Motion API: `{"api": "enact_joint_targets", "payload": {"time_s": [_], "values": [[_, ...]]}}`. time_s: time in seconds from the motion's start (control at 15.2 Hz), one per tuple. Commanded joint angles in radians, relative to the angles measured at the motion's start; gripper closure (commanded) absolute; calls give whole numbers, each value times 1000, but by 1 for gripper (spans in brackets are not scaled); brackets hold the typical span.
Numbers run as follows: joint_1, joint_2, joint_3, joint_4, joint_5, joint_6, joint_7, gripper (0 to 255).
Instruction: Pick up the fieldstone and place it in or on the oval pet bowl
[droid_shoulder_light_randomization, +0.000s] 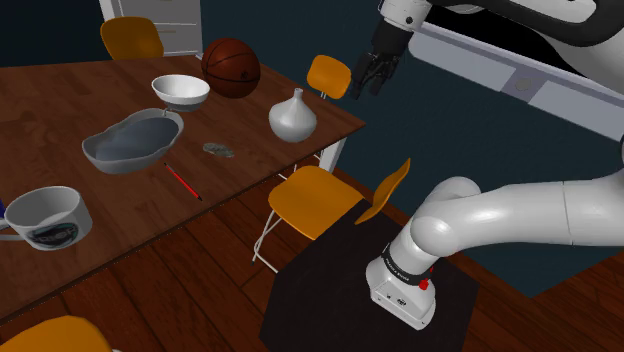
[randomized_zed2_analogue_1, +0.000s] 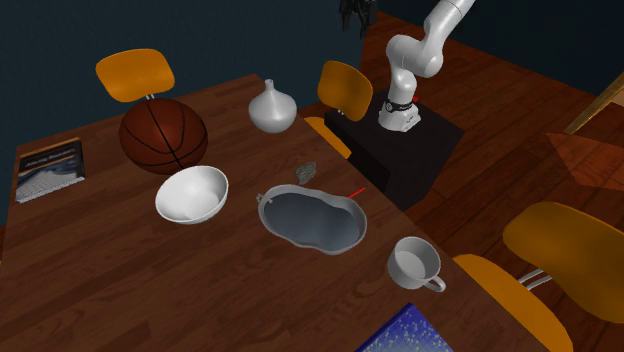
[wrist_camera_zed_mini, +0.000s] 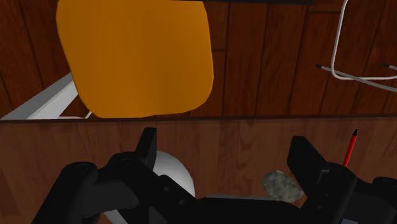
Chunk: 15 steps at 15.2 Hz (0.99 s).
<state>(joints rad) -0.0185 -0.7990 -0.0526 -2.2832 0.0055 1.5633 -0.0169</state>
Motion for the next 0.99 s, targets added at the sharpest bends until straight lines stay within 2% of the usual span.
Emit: {"api": "enact_joint_targets", "payload": {"time_s": [0.0,0.46,0.92], "values": [[0,0,0,0,0,0,0,0],[64,96,-51,-138,38,299,-140,0],[152,272,-106,-194,113,586,-308,0]]}}
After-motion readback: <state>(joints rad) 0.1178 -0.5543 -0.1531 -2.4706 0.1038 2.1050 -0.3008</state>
